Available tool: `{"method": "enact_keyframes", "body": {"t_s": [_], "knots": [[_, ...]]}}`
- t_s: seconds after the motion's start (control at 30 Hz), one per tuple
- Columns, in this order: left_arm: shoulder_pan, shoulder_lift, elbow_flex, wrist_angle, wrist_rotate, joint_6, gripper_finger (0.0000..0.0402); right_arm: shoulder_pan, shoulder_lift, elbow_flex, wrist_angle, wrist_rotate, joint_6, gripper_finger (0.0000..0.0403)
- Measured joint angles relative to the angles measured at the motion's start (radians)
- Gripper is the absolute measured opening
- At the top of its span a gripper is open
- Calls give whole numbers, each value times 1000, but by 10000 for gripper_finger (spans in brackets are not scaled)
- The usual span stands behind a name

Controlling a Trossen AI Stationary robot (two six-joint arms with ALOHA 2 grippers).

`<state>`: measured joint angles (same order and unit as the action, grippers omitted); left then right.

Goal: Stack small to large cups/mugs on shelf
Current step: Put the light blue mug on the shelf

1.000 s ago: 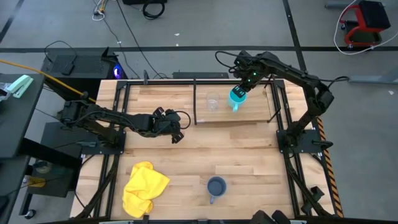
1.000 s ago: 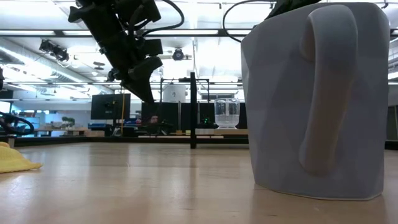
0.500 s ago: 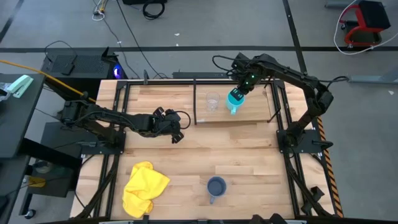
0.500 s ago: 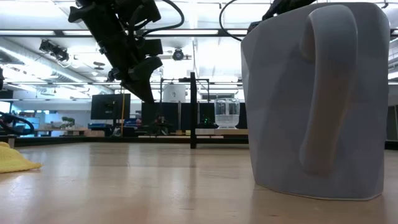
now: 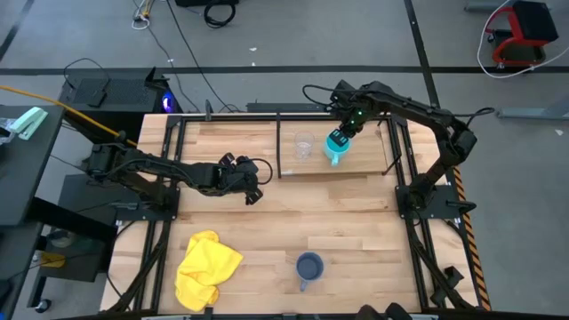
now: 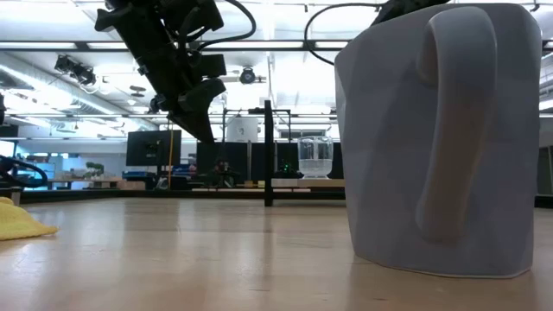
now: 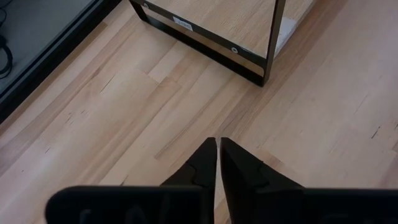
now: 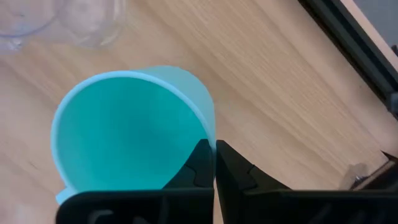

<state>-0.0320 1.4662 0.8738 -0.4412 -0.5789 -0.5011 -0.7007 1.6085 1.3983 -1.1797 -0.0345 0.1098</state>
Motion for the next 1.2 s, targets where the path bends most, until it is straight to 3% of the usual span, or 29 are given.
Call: {"method": "enact_keyframes", "body": {"t_s": [0.33, 0.67, 1.03, 1.2], "knots": [[0, 0, 0, 1, 0, -6, 9, -4, 0, 0, 8, 11, -9, 3], [0, 0, 0, 1, 0, -5, 27, 3, 6, 0, 8, 12, 0, 3], [0, 0, 0, 0, 0, -2, 11, 5, 32, 1, 15, 11, -1, 5], [0, 0, 0, 0, 0, -2, 22, 6, 34, 1, 26, 11, 0, 26]]}}
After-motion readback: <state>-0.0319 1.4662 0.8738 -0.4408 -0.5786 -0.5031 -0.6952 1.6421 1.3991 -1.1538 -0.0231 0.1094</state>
